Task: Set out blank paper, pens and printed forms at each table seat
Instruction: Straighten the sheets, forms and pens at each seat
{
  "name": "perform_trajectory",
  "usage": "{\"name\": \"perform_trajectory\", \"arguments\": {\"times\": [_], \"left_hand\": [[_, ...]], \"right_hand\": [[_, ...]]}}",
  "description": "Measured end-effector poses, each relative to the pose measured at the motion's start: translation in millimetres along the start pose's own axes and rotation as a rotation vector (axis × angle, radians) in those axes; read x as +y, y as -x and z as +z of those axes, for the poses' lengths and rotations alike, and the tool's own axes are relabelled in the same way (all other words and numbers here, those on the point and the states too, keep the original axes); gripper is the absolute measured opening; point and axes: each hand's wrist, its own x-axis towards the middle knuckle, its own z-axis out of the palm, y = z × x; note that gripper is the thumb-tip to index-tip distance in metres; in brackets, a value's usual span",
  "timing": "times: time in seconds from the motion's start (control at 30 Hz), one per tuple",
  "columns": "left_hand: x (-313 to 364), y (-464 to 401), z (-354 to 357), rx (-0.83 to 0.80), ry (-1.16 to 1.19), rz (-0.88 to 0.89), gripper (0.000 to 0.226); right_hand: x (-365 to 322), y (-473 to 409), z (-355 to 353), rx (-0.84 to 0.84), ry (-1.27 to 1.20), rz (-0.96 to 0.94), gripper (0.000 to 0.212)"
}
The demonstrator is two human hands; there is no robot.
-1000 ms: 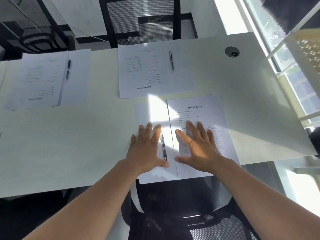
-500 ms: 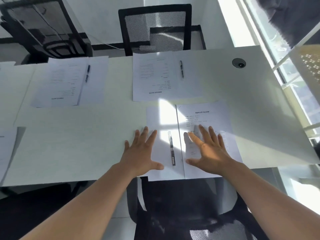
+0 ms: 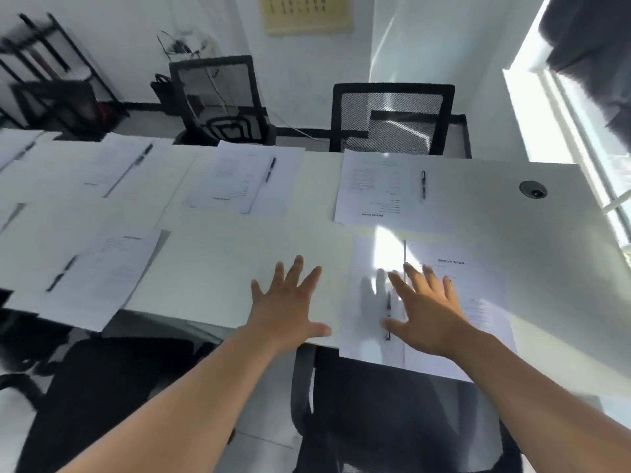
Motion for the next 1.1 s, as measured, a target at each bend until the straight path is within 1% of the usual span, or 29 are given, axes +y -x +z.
{"name": "perform_trajectory", "arguments": {"times": [0.17, 0.27, 0.37, 0.47, 0.57, 0.67, 0.77, 0.9, 1.03, 1.1], "left_hand": [[-29, 53, -16, 0.044, -0.004, -0.09, 0.108], [-46, 78, -25, 0.077, 0.005, -0.121, 0.104], [-66, 108, -37, 0.106, 0.004, -0.148, 0.102], [-100, 145, -50, 0.165, 0.019, -0.18, 0.1], [-131, 176, -51, 0.194, 0.003, -0.203, 0.101], [-169, 218, -44, 0.202, -0.015, -0.231, 0.101], [-221, 266, -38, 0.233, 0.014, -0.226, 0.1], [-275, 311, -34, 0.277, 0.015, -0.202, 0.1], [-331, 354, -27, 0.273, 0.006, -0.193, 0.1], [-352, 371, -26, 0.281, 0.005, -0.193, 0.099]], "right_hand": [[-59, 8, -28, 0.012, 0.123, -0.112, 0.093], [-95, 15, -43, -0.022, 0.161, -0.163, 0.092], [-138, 23, -55, -0.057, 0.148, -0.219, 0.093], [-195, 35, -68, -0.024, 0.157, -0.295, 0.093], [-240, 47, -75, -0.005, 0.185, -0.322, 0.094], [-292, 64, -68, 0.013, 0.203, -0.349, 0.095], [-356, 89, -53, 0.036, 0.205, -0.369, 0.095], [-425, 111, -37, 0.061, 0.215, -0.361, 0.096], [-500, 136, -21, 0.078, 0.226, -0.368, 0.097], [-527, 147, -18, 0.085, 0.236, -0.373, 0.096]]}}
